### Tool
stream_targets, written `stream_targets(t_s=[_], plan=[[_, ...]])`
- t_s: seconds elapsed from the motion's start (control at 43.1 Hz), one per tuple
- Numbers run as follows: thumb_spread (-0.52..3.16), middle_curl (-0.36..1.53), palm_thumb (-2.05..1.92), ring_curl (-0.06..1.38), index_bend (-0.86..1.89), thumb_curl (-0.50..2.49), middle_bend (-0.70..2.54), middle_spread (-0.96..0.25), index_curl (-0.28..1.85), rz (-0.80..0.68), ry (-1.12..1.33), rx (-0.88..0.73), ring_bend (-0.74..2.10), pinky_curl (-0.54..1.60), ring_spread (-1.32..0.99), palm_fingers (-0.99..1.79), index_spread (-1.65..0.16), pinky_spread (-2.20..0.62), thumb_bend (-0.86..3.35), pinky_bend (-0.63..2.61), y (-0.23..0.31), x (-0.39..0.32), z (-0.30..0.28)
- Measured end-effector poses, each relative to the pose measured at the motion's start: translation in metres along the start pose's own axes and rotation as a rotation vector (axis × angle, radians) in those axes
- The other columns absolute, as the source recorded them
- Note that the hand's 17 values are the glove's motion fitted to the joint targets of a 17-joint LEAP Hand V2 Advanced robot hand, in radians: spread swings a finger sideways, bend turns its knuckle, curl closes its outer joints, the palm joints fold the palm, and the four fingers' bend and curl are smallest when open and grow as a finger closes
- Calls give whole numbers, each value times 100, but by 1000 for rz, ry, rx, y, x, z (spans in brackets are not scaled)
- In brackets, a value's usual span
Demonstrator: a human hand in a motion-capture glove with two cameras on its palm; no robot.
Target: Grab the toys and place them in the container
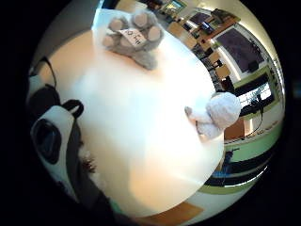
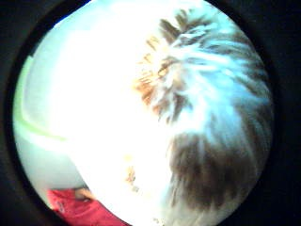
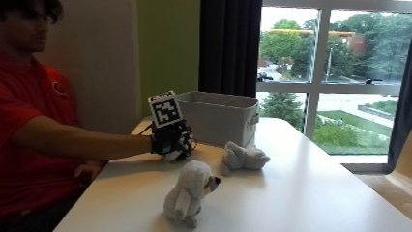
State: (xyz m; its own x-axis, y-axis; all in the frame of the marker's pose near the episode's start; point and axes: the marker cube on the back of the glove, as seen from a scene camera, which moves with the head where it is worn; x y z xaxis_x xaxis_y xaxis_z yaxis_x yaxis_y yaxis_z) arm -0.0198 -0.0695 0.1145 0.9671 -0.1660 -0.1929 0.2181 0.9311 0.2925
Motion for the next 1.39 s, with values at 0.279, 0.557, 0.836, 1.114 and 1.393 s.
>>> stream_targets(t_s=[0.279, 0.557, 0.836, 1.114, 1.393], plan=[[75, 63, 43, 52, 46, 65, 102, -38, 65, 12, -117, 30, 123, 36, -38, 130, -38, -41, -1, 75, -6, 4, -39], [71, 66, 43, 52, 53, 71, 107, -34, 75, -41, -184, 131, 128, 39, -36, 124, -36, -41, -2, 79, -57, -9, -137], [67, 68, 40, 51, 54, 76, 110, -32, 83, -85, -124, 172, 131, 39, -35, 122, -34, -41, -2, 81, -114, -56, -175], [66, 69, 39, 50, 53, 80, 113, -31, 89, -106, -141, 164, 131, 40, -35, 120, -34, -41, -2, 84, -171, -109, -174], [67, 69, 36, 49, 50, 81, 111, -30, 94, -142, -203, 71, 130, 41, -35, 118, -35, -41, -2, 86, -191, -179, -148]])
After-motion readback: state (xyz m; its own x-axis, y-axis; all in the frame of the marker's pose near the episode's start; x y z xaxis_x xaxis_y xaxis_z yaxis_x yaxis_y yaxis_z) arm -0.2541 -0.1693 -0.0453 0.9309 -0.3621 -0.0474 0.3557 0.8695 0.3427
